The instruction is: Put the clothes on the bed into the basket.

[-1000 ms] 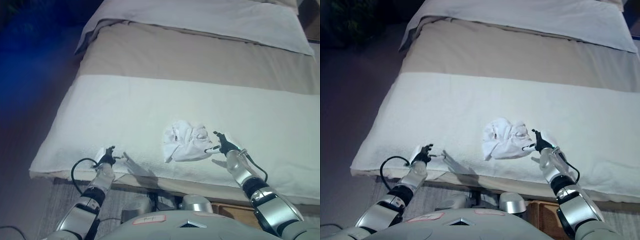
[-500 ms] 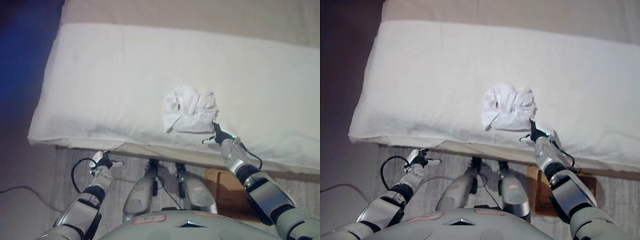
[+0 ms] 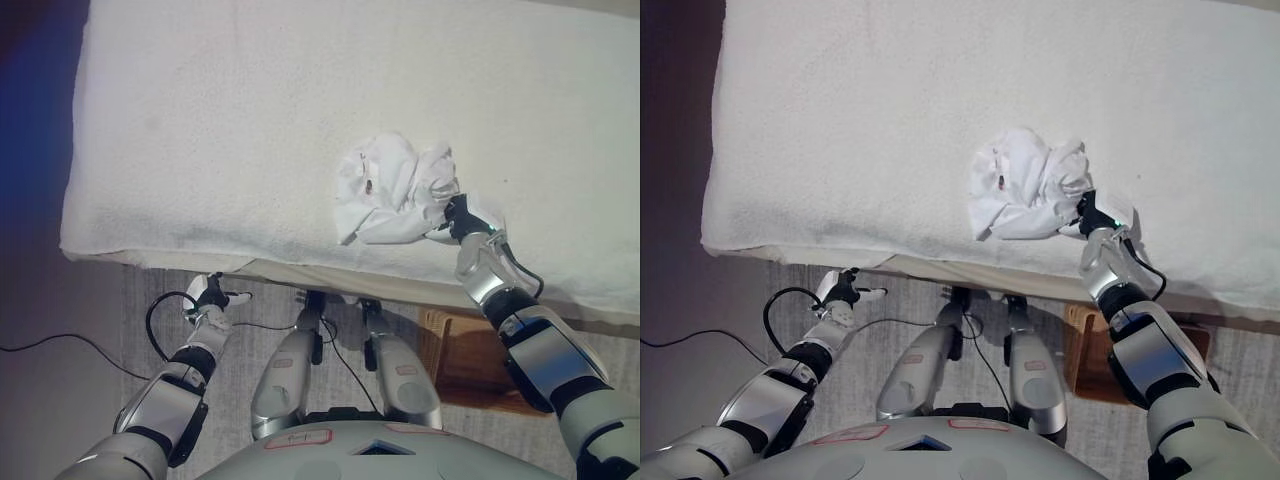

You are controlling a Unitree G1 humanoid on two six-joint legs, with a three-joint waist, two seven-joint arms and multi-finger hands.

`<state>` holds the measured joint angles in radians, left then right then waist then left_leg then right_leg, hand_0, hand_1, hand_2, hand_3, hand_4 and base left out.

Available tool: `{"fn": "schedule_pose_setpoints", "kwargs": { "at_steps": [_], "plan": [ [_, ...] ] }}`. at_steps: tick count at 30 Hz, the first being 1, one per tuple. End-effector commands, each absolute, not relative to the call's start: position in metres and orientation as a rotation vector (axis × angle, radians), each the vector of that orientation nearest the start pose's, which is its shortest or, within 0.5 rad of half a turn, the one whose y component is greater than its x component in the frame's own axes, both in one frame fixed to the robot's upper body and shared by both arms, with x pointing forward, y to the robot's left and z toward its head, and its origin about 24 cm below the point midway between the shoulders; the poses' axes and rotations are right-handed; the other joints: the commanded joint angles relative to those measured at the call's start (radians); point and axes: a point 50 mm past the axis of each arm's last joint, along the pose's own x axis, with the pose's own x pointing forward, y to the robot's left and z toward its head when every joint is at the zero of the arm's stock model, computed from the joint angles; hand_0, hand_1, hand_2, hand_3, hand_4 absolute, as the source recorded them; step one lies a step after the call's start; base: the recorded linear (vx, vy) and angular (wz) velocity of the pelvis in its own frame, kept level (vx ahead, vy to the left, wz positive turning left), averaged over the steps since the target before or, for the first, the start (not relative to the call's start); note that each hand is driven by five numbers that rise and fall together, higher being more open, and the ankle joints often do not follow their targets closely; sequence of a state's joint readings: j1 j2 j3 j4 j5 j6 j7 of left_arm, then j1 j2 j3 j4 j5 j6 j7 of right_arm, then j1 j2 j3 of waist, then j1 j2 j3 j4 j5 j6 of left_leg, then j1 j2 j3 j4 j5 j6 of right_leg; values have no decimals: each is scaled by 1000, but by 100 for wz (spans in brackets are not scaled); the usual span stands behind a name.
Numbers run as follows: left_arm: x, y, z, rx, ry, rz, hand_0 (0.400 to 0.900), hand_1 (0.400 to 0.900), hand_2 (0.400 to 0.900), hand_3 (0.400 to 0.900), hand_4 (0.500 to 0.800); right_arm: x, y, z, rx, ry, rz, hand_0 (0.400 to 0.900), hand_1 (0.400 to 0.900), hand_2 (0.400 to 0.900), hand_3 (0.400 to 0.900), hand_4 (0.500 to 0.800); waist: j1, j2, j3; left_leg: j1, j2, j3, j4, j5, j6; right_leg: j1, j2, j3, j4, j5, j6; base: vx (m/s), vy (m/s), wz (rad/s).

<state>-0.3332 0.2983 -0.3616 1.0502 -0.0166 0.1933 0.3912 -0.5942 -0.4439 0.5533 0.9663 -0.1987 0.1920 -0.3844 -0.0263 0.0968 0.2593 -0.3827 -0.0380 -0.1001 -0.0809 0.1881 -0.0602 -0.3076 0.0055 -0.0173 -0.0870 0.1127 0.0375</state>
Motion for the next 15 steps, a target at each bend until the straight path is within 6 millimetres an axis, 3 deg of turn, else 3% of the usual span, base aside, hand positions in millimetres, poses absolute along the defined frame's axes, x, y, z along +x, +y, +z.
{"fn": "schedule_pose_setpoints", "kwargs": {
  "at_steps": [1,6,7,8,15],
  "plan": [
    [241,250,-85,726,828,350,900,900,900,900,800,358,-172,46,-975,91,-100,900,900,900,900,800,-3,-51,-38,104,30,62,-6,-113,-4,-48,-34,22,0,12,34,-30,27,-9],
    [244,252,-82,720,821,377,900,900,900,900,800,354,-151,38,-936,92,-44,900,900,900,900,800,3,-53,-21,88,26,71,-6,-108,-5,-67,-37,22,0,27,37,-35,25,-2],
    [243,253,-82,719,825,380,900,900,900,900,800,354,-150,36,-931,97,-42,708,708,708,708,685,5,-52,-19,86,25,71,-6,-107,-5,-68,-38,20,0,27,38,-17,25,4],
    [242,253,-83,720,827,381,900,900,900,900,800,353,-149,34,-928,101,-40,400,400,400,400,500,7,-50,-15,85,24,72,-6,-105,-4,-69,-39,19,0,27,38,0,0,0],
    [234,258,-86,727,845,395,900,900,900,900,800,349,-142,28,-903,110,-24,400,400,400,400,500,14,-45,-7,87,19,78,-6,-106,-2,-71,-41,22,0,32,39,-3,16,-6]
  ]
}}
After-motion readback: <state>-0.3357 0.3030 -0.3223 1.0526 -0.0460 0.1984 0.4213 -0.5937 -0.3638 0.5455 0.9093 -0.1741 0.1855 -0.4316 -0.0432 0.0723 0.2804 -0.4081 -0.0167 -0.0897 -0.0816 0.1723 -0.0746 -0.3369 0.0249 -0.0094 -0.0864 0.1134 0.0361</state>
